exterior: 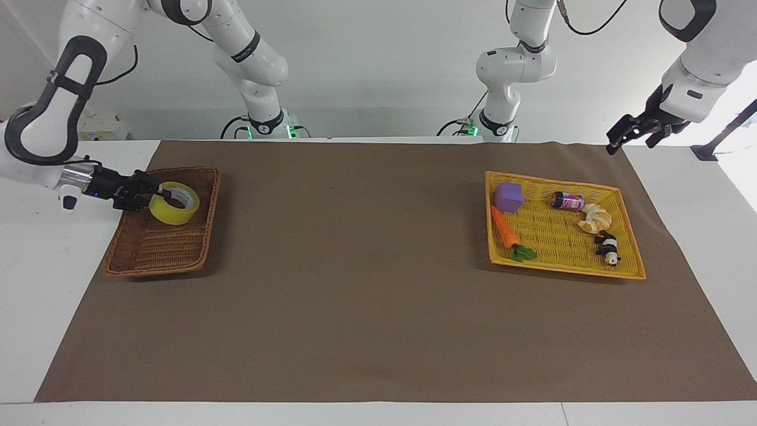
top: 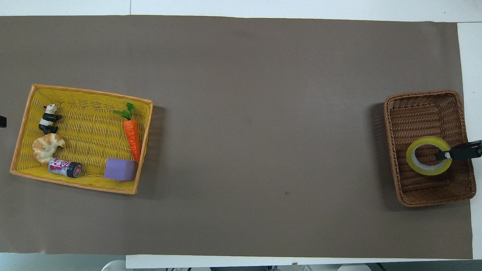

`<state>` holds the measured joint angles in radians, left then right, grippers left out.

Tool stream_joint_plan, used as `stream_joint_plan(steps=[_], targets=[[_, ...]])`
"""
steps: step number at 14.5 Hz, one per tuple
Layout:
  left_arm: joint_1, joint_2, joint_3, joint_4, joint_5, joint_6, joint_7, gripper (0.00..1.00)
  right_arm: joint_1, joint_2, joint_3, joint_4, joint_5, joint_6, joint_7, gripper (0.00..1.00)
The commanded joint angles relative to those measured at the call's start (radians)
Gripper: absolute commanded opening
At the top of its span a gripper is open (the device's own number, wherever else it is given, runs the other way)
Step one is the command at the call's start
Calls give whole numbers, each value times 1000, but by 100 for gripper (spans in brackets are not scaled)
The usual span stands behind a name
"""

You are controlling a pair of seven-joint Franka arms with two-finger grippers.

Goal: Move tape to another basket
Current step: 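Open the right gripper to release the tape in the basket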

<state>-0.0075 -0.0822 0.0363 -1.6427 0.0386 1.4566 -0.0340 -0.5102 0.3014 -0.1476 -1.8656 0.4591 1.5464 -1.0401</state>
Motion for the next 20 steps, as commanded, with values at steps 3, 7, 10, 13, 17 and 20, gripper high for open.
stream_joint_plan(steps=[3,7,10,13,17,20], targets=[[-12,-5,1,-3,17,-8,19,100,7,-7,9,-15,-23,40,-26,15],[-32,-7,7,-6,17,-16,16,100,4,32,11,-15,-22,47,-74,22],[-64,1,14,-2,21,4,22,100,4,32,11,-9,-23,58,-75,99],[-98,9,74,18,9,4,37,100,9,-8,9,-3,-39,86,-66,100],[-94,24,74,58,-40,-35,66,100,103,-125,14,17,-170,138,-2,100],[-101,12,45,31,-48,-10,65,100,198,-226,14,17,-204,141,134,100]])
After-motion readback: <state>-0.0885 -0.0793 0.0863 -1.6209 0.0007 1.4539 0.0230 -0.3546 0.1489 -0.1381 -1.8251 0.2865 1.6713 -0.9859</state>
